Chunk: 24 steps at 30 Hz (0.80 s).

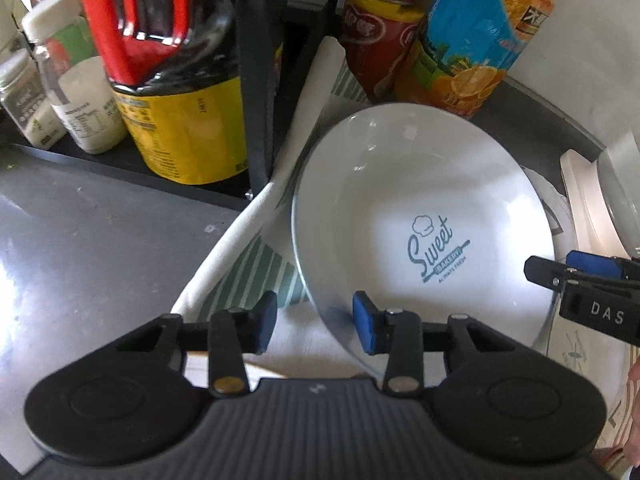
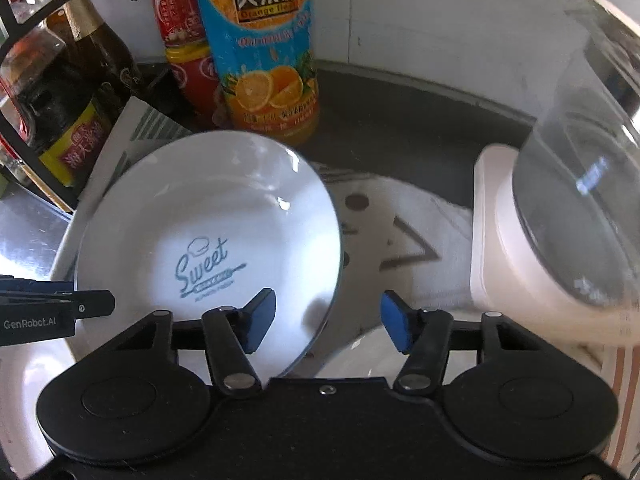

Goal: Organize plates and bowls
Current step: 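Close both grippers on the rim of the 'Sweet' plate and tilt it up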

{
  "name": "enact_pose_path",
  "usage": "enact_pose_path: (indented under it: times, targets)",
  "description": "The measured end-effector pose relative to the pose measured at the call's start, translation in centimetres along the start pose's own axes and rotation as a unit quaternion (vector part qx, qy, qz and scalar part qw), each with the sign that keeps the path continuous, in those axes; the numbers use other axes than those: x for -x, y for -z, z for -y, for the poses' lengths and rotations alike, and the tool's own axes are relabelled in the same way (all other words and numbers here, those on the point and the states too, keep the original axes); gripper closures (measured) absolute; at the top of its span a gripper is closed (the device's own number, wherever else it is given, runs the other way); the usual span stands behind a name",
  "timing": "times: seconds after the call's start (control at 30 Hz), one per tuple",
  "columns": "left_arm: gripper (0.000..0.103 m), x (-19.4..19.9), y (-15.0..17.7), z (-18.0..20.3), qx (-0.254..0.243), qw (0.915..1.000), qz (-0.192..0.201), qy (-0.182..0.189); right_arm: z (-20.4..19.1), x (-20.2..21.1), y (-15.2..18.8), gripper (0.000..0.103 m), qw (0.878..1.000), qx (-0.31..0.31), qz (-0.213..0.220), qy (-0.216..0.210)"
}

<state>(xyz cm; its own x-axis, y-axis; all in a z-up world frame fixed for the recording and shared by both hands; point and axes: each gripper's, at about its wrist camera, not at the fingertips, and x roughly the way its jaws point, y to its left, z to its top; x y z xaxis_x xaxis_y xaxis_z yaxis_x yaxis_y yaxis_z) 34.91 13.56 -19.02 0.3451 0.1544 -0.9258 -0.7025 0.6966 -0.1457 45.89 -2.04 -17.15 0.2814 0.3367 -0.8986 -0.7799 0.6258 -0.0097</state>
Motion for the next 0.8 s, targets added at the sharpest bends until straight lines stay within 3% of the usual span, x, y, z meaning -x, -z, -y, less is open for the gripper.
enact_pose_path:
  times: [0.13, 0.47, 0.63, 0.8]
  targets:
    - [0.068, -0.8, -0.3, 0.6, -0.009, 1.0000, -0.002, 0.001, 0.3, -1.6, -0.4, 0.062, 1.000, 0.010, -0.019, -0.004]
    - [0.071, -1.3, -0.8, 0.7, -0.006, 0.9999, 0.010, 0.011, -0.2, -3.6, -1.2, 0.063, 0.998, 0.020, -0.021, -0.047]
    - [0.080, -0.9, -0.7, -0.4, 0.012, 0.9995, 0.013, 0.027, 1.1, -3.0, -1.2, 0.081, 0.999, -0.008, -0.013, -0.052]
    - [0.086, 0.0, -0.3, -2.5, 0.039, 0.9973, 0.015, 0.061, 1.6, -1.3, -0.2, 0.086, 0.998, -0.013, 0.000, -0.059]
